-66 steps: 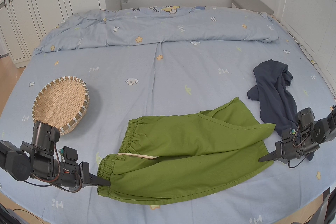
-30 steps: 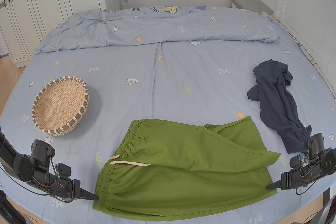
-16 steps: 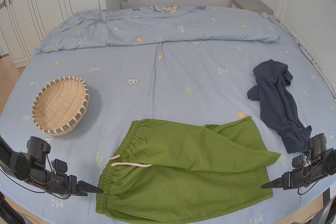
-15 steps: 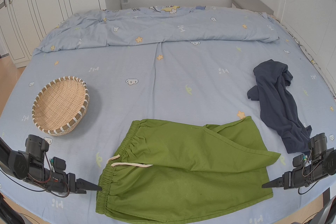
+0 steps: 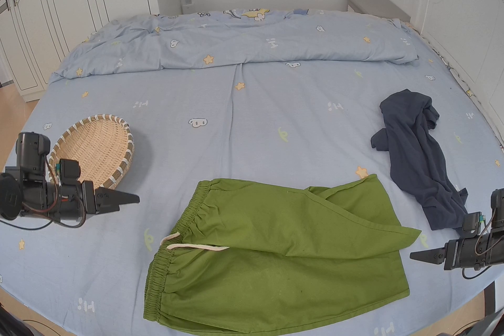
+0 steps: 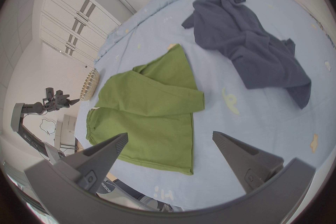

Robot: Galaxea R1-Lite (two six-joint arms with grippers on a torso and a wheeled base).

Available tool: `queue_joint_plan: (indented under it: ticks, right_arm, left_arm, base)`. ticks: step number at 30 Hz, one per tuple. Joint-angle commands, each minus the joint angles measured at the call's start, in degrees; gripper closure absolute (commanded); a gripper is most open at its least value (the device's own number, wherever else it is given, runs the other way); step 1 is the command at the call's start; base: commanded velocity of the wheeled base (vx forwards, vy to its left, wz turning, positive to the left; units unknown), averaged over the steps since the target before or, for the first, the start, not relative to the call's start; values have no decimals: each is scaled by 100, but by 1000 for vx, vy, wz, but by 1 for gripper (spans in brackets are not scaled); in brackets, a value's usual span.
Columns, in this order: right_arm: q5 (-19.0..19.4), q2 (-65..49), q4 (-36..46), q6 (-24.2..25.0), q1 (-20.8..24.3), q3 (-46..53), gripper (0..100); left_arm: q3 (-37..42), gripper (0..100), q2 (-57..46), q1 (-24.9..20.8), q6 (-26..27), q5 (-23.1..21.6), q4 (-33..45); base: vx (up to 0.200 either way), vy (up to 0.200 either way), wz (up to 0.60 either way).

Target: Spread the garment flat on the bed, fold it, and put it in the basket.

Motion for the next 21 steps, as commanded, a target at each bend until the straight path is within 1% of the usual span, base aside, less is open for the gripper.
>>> queue_joint_plan:
  ticks: [1,3,4,7,8,10,13,18,21]
  right_arm:
    - [23,-584,8,6,-3,8,0]
    - [23,-636,8,15,6,8,0]
    - [31,-751,8,15,6,8,0]
    - [49,-830,8,24,6,8,0]
    - [49,-830,8,24,6,8,0]
    - [49,-856,8,33,-3,-9,0]
    - [40,-865,8,41,-3,-44,0]
    - [40,-865,8,59,-3,0,0]
    - [40,-900,8,59,-12,8,0]
  left_arm:
    - [-1120,0,1132,-423,18,-185,-11]
    - [-1269,0,1307,-467,36,-194,-19]
    - [-1498,0,1580,-581,53,-265,-19]
    - [-1691,0,1835,-792,159,-458,-63]
    - [-1700,0,1843,-792,168,-467,-63]
    - [-2078,0,2388,-863,256,-537,-177]
    - [-2526,0,2863,-907,299,-528,-204]
    - [-2693,0,3091,-915,335,-519,-213]
    - [-2790,0,3241,-933,449,-511,-221]
  base:
    - [0,0,0]
    - [0,0,0]
    - [0,0,0]
    - [0,0,0]
    - [0,0,0]
    - [0,0,0]
    - [0,0,0]
    - [0,0,0]
    - [0,0,0]
